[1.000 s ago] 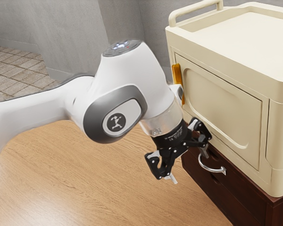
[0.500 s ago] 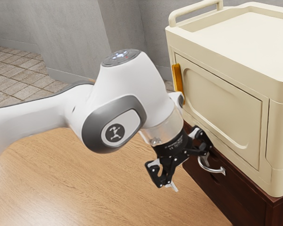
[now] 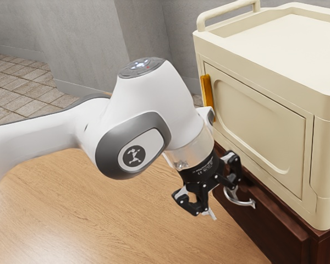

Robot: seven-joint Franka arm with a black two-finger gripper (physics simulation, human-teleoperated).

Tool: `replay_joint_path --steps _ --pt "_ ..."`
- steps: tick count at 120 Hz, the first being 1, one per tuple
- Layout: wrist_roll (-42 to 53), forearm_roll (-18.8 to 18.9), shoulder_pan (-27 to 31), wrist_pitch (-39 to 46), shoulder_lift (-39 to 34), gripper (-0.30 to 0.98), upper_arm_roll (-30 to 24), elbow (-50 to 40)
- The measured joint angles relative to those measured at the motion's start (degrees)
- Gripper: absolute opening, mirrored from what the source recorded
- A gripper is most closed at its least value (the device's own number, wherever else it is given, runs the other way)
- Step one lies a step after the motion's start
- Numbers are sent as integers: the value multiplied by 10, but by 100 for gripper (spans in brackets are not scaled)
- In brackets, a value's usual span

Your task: Pull the drawer handle with one arm to open the drawer

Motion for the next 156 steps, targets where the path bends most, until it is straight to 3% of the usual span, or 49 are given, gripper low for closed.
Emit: replay_joint_path --steps 45,156 --pt "-3 13 2 -2 -23 22 0 -20" --pt "-8 38 5 -2 -119 20 1 -122"
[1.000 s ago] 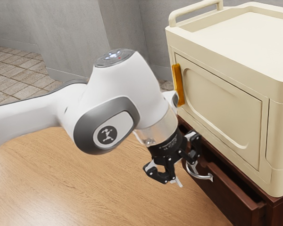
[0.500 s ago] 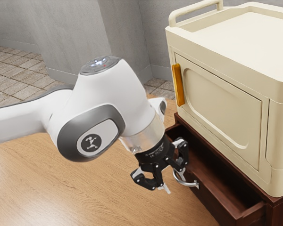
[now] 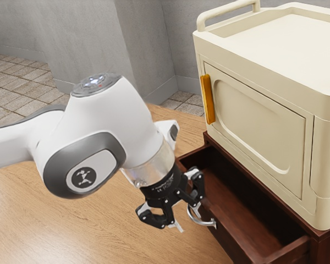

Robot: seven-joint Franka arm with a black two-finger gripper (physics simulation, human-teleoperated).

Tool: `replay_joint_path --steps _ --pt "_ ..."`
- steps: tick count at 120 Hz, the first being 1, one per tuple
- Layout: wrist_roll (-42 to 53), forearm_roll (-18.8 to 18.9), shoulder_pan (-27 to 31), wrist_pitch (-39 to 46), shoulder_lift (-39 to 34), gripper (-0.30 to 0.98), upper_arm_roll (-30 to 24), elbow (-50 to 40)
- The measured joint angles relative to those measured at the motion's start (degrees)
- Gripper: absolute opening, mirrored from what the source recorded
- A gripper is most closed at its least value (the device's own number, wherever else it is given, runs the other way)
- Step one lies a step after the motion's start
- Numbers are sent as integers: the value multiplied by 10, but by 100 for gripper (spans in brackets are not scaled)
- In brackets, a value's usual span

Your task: Pull the drawer handle with one arm to open the drawer

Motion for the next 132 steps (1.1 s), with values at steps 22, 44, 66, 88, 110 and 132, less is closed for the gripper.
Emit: replay_joint_path --steps 22,44,66,88,110,132 --pt "-1 8 -2 0 -20 20 1 -18" --pt "-3 10 -2 0 -42 20 1 -40" --pt "-6 12 0 0 -64 20 1 -61" --pt "-10 15 -1 0 -87 20 2 -80" --pt "-15 18 -5 0 -108 20 2 -99" --pt "-21 28 -13 0 -127 20 3 -115"
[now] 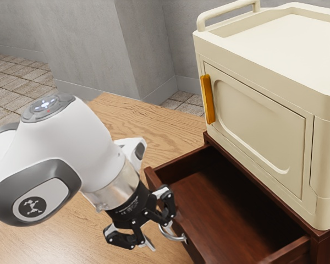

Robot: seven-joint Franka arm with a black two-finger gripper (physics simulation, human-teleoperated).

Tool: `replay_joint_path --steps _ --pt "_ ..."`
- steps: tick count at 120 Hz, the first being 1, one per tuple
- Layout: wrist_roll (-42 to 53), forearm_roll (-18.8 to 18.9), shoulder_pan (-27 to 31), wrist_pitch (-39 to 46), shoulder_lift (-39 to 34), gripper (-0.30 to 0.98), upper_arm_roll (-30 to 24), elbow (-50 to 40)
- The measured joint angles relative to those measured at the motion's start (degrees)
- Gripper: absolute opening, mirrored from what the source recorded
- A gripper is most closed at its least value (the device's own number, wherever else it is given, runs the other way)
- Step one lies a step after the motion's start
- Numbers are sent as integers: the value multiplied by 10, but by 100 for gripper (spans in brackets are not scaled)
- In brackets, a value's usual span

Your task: Pull the drawer handle with one arm to open the drawer

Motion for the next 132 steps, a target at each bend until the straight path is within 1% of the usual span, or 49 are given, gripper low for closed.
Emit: replay_joint_path --steps 38,58,68,80,86,91,97,100,106,110,115,132 --pt "-9 8 0 0 -29 20 0 -23" --pt "-12 23 -1 0 -38 20 0 -21" --pt "-14 36 -2 -9 -48 21 -1 -10" --pt "-19 47 -2 -37 -50 21 -5 37" --pt "-21 54 2 -57 -43 22 -5 78" --pt "-23 58 13 -83 -12 29 -5 149" --pt "-25 53 56 -136 65 37 -5 309" --pt "-26 46 84 -166 94 41 -5 373" --pt "-27 32 145 -217 125 47 -3 433" --pt "-27 27 168 -244 136 50 -3 443" --pt "-28 22 185 -269 143 53 -4 436" --pt "-31 13 197 -320 146 61 -6 380"
